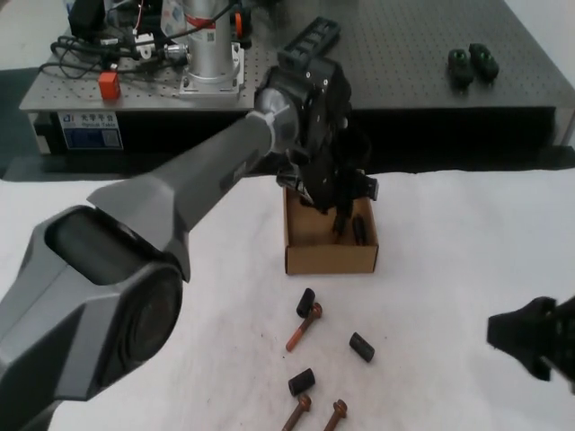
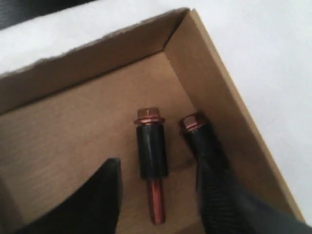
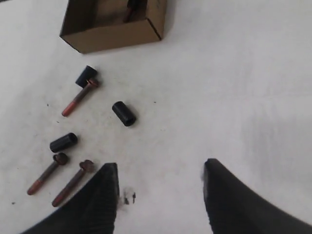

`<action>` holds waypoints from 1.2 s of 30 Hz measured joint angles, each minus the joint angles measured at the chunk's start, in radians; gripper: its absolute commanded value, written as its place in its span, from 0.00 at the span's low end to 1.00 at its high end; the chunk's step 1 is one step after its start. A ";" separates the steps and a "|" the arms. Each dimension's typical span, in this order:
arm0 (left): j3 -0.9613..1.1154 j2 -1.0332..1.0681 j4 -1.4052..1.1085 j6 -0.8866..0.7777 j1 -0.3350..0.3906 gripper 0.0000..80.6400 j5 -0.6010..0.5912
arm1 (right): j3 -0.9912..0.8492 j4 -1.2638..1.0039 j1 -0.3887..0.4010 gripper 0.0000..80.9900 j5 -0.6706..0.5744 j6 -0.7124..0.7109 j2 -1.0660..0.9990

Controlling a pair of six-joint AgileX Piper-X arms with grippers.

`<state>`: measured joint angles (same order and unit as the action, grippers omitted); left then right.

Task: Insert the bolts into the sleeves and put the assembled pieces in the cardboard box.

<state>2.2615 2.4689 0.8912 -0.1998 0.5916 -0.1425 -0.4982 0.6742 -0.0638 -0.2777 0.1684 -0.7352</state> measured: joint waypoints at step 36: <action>-1.003 -0.879 0.024 0.156 -0.033 0.33 0.083 | -0.639 0.093 0.404 0.02 0.290 -0.404 -1.144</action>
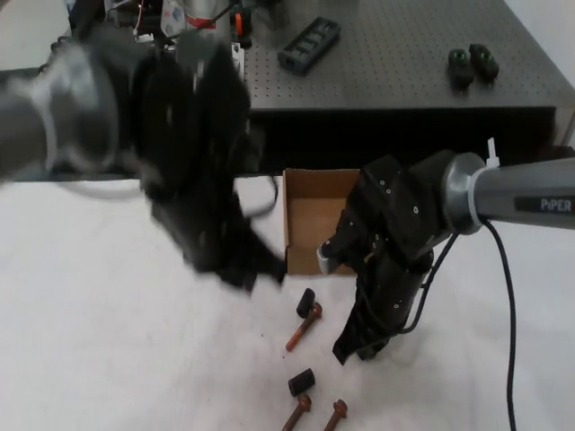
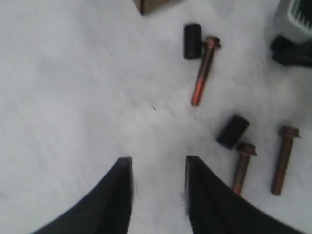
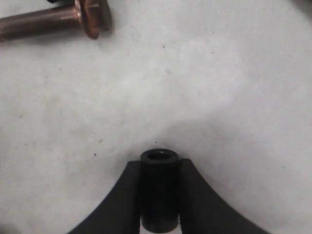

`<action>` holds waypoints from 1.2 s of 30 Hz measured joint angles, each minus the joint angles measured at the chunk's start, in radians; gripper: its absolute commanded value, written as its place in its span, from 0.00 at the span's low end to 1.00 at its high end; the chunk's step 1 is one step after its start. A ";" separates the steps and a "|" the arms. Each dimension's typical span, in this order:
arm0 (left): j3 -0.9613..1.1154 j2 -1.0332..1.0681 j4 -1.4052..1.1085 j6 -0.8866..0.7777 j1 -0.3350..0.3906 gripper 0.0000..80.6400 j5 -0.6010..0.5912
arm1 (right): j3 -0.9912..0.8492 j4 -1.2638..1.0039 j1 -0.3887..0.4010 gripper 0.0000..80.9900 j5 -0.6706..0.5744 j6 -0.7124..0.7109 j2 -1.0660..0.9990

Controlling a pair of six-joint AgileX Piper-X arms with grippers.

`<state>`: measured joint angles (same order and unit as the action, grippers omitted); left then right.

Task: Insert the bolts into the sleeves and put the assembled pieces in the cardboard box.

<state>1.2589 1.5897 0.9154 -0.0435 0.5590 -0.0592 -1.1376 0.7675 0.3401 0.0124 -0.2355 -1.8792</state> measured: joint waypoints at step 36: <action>-0.172 0.242 -0.221 0.111 0.203 0.00 -0.148 | 0.389 0.107 -0.127 0.02 -0.057 0.125 0.844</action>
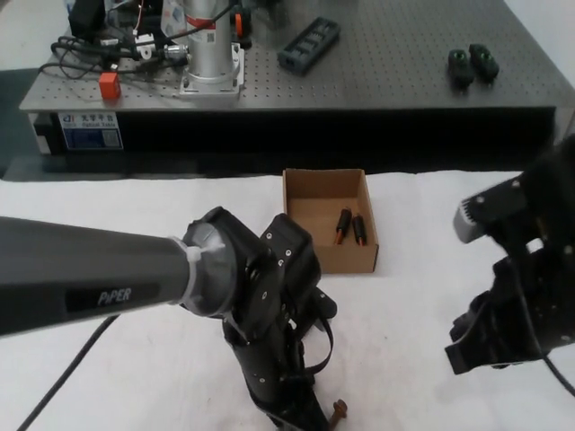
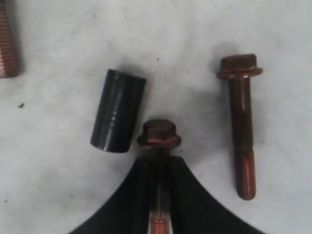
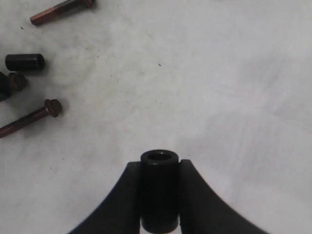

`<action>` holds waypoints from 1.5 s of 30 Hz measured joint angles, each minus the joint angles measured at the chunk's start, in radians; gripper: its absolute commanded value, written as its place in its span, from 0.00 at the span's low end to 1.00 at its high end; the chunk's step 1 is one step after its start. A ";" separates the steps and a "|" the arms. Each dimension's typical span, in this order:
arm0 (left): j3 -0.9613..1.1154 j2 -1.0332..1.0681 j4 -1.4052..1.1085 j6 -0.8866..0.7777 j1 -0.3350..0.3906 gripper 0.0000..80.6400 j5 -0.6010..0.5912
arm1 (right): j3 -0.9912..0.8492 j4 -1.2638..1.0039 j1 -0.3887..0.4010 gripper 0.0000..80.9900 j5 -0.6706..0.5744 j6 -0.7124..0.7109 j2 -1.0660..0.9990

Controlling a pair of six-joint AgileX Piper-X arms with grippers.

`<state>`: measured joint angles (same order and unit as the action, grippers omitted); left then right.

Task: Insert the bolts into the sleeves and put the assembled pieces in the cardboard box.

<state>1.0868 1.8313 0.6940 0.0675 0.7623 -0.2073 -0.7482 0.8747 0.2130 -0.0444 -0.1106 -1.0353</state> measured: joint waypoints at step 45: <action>-0.219 -0.505 -0.779 -0.595 -0.073 0.00 -0.316 | 0.365 -1.188 0.205 0.02 -0.339 0.652 0.038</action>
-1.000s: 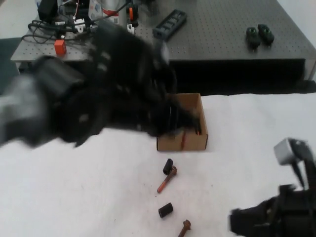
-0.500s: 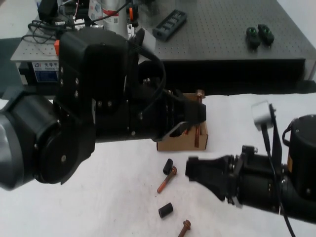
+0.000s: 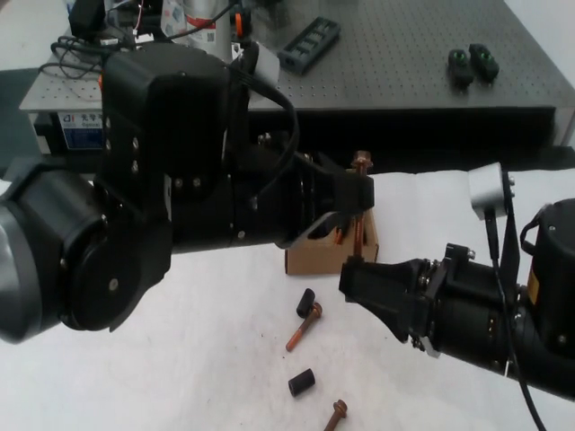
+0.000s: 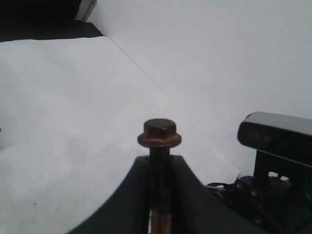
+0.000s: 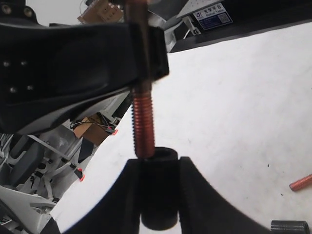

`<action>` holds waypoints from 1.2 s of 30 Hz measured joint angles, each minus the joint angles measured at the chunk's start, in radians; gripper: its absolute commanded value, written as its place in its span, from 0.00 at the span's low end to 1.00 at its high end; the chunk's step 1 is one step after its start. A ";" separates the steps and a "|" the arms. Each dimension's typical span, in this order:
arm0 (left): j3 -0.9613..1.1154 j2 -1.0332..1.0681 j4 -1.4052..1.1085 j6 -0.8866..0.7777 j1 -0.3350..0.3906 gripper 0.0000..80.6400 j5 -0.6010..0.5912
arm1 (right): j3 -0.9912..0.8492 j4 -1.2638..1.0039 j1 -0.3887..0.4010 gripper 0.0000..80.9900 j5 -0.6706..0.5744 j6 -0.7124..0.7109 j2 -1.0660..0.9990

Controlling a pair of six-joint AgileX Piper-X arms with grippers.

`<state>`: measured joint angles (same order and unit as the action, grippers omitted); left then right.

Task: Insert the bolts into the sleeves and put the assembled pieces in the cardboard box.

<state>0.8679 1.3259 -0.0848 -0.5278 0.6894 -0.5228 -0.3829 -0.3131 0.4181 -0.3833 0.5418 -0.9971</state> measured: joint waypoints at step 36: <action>0.000 0.000 0.133 0.203 0.000 0.51 0.302 | -0.056 -0.042 -0.151 0.02 0.135 -0.133 -0.068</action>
<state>0.8679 1.3259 0.0477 -0.3245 0.6894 -0.2210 -0.4384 -0.3546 0.2673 -0.2482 0.4087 -1.0653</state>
